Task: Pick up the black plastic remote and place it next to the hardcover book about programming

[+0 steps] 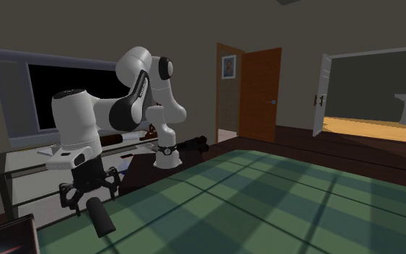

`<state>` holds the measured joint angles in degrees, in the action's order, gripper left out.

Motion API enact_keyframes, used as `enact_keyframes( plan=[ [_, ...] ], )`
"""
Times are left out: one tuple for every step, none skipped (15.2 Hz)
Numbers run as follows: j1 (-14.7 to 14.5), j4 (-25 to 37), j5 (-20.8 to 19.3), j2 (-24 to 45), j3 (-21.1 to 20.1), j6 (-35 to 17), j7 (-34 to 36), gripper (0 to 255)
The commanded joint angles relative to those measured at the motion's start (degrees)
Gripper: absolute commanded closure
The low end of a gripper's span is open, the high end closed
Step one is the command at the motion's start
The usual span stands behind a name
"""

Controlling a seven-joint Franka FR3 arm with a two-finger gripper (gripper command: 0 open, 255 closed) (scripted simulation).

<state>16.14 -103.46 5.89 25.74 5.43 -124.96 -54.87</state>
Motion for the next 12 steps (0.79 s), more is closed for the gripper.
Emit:
enact_keyframes(
  plan=[
    [0.0,0.7,-0.2,-0.9,0.1,1.6,0.1,0],
    [0.0,1.5,-0.3,-1.7,0.2,3.2,0.2,0],
    [0.0,2.4,-0.5,-2.5,0.3,4.9,0.3,0],
    [0.0,3.1,-0.6,-3.1,0.3,6.2,0.4,0],
    [0.0,3.1,-0.6,-3.1,0.3,6.2,0.4,0],
    [0.0,3.1,-0.6,-3.1,0.3,6.2,0.4,0],
    [0.0,3.1,-0.6,-3.1,0.3,6.2,0.4,0],
    [0.0,3.1,-0.6,-3.1,0.3,6.2,0.4,0],
    [0.0,3.1,-0.6,-3.1,0.3,6.2,0.4,0],
    [0.0,3.1,-0.6,-3.1,0.3,6.2,0.4,0],
    [0.0,3.1,-0.6,-3.1,0.3,6.2,0.4,0],
    [0.0,3.1,-0.6,-3.1,0.3,6.2,0.4,0]
  ],
)
